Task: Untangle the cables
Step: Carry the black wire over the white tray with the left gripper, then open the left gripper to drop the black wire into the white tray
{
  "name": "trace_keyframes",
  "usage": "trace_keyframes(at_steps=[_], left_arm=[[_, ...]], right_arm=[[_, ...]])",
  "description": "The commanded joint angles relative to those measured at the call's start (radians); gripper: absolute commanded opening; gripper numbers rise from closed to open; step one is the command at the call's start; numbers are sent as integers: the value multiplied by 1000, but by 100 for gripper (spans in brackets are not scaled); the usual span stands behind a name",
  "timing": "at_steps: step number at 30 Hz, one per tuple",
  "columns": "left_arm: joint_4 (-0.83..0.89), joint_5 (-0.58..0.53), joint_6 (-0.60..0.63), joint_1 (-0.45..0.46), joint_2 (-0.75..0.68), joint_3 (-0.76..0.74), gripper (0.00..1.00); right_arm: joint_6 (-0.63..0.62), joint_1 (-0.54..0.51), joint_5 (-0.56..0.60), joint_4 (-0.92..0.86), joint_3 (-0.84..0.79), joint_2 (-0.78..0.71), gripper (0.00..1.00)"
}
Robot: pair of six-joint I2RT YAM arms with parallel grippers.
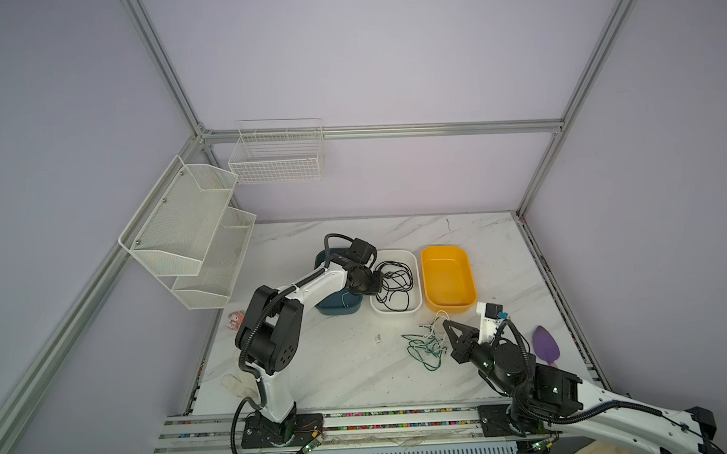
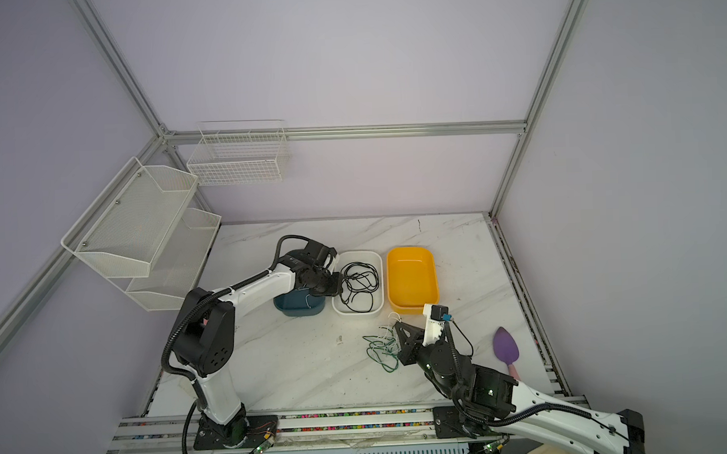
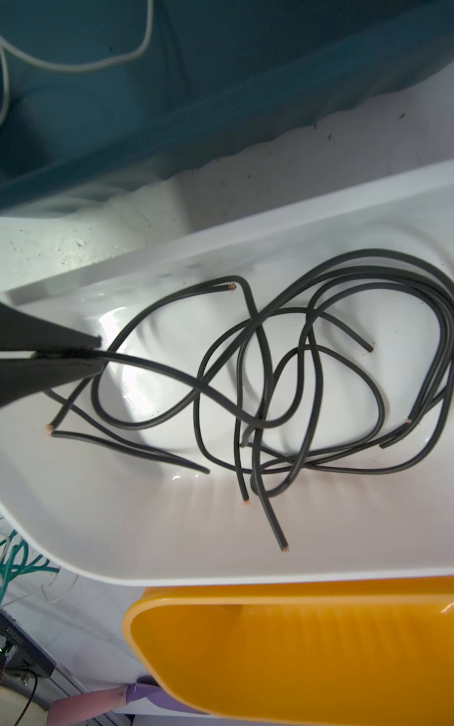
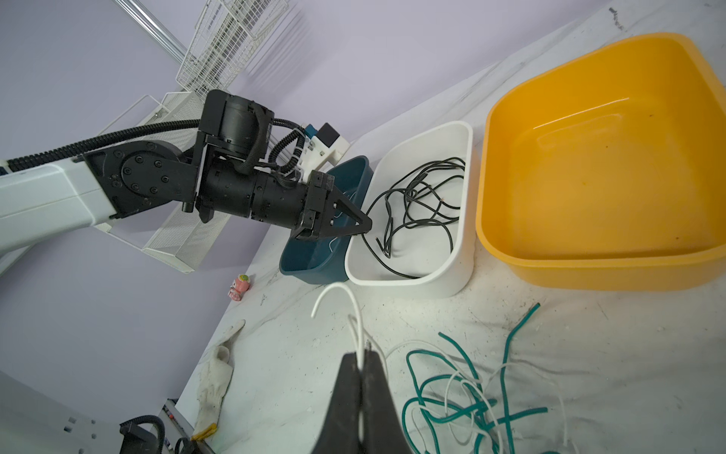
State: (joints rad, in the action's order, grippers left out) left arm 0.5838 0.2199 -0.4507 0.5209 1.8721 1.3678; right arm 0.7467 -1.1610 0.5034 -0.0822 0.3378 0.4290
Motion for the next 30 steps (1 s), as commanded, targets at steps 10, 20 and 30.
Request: trace_keyframes(at_steps=[10, 20, 30], left_arm=[[8, -17, 43, 12, 2, 148, 11], [73, -35, 71, 16, -7, 217, 25], [106, 2, 35, 25, -154, 247, 49]], right_arm=[[-4, 3, -11, 49, -10, 10, 0], [-6, 3, -23, 70, -9, 26, 0], [-17, 3, -54, 74, 26, 46, 0]])
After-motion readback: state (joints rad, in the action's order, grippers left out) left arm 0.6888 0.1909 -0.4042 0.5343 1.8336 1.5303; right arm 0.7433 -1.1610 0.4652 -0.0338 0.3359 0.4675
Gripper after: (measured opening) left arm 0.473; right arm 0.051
